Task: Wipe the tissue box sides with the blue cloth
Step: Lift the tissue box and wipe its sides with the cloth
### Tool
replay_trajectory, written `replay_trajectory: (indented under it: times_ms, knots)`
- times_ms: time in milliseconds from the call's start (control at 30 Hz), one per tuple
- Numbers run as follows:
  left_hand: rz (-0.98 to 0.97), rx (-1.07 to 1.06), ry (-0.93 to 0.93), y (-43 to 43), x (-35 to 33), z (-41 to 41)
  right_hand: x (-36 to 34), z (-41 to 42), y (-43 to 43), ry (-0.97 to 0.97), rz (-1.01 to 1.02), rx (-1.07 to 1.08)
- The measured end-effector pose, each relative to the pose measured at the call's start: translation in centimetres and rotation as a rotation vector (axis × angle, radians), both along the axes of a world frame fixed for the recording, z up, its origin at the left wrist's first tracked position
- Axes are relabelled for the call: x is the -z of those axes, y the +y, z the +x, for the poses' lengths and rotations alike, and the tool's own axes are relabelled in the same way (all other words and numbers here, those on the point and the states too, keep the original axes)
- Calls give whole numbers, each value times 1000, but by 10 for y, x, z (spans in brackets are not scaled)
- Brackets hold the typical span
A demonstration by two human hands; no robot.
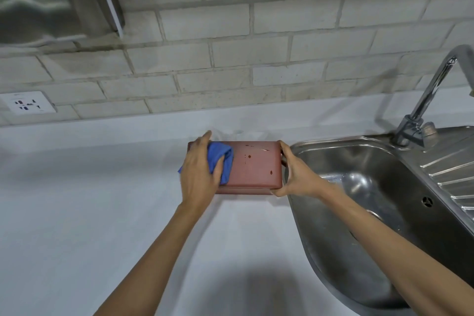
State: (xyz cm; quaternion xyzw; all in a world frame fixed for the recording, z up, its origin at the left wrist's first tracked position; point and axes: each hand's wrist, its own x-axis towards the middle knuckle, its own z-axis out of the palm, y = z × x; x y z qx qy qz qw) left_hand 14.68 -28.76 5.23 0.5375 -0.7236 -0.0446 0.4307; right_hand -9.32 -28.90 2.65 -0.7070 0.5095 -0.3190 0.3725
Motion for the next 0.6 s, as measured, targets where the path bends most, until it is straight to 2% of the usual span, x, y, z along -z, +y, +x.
replay_trajectory:
  times_ms: [67, 200, 267, 367, 467, 600]
  knots:
    - [4, 49, -35, -1, -9, -24, 1, 1, 2, 2, -9, -2]
    - [-148, 181, -366, 22, 13, -27, 2, -1, 4, 19, -38, 8]
    - [-189, 183, -457, 28, 25, -5, 2, -1, 5, 23, -46, 8]
    - [-186, 67, -334, 20, 20, 6, 1, 2, 7, 39, -56, 13]
    - [-124, -27, -253, 12, 4, -27, 0, 5, 8, 68, -59, 23]
    - [-201, 140, -384, 29, 17, -37, -5, 4, 9, 119, -70, 39]
